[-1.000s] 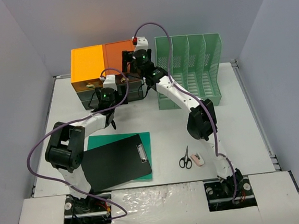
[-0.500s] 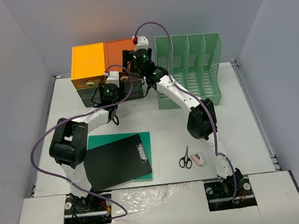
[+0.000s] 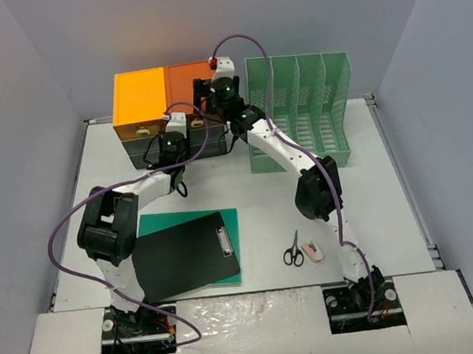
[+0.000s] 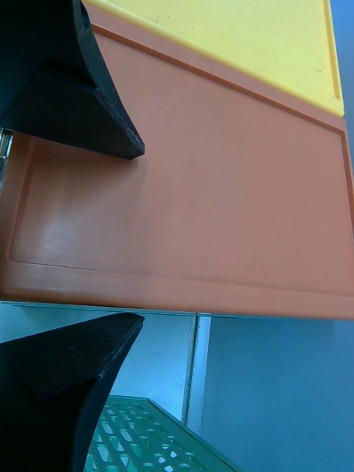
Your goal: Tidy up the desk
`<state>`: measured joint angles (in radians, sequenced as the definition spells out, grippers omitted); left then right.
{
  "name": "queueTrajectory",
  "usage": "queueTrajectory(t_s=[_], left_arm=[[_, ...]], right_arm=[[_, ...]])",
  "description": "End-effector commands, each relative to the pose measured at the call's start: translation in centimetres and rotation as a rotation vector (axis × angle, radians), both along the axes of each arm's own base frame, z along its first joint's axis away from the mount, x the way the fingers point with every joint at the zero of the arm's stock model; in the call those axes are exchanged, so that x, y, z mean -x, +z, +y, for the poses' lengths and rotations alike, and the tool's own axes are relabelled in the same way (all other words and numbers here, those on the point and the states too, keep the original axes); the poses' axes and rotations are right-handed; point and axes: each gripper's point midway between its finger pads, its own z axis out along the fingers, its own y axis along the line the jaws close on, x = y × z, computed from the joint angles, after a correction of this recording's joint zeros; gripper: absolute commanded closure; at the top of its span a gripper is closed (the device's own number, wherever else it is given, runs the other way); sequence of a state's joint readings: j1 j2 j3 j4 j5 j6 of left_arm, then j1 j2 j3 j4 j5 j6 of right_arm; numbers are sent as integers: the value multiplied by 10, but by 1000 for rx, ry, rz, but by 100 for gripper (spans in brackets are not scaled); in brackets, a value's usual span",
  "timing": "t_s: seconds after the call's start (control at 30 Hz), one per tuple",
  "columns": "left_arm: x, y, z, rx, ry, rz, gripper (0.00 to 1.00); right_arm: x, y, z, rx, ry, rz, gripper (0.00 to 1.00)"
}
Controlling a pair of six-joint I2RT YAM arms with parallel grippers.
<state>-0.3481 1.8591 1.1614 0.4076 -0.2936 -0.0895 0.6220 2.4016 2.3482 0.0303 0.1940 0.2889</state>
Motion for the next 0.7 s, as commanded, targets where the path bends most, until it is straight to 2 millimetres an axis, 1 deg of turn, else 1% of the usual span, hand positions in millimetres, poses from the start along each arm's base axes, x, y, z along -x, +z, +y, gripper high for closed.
queueTrajectory(t_s=[0.0,0.07,0.27,0.33,0.5,0.57,0.6,0.63,0.67], left_arm=[[-11,74,-9,78,-4,-187,100],[-7,73,-7,85,0,-183,100],[15,73,-6,101,5,-164,100],[24,71,-6,100,6,-147,100],[50,77,-10,99,3,-124,100],[60,84,-12,112,2,-124,100],[68,84,-11,118,7,-115,100],[72,79,-12,112,5,-102,100],[79,85,-16,122,0,-108,100]], right_arm=[[-1,-9,0,33,12,13,17],[-1,-10,0,34,9,14,17],[-1,-13,3,22,8,23,17],[-1,-15,3,25,8,26,17],[1,-11,2,22,0,23,17],[1,-9,1,21,-1,20,17],[1,-7,0,21,-5,18,17],[1,-7,-1,21,-8,18,17],[2,-7,-1,22,-8,19,17]])
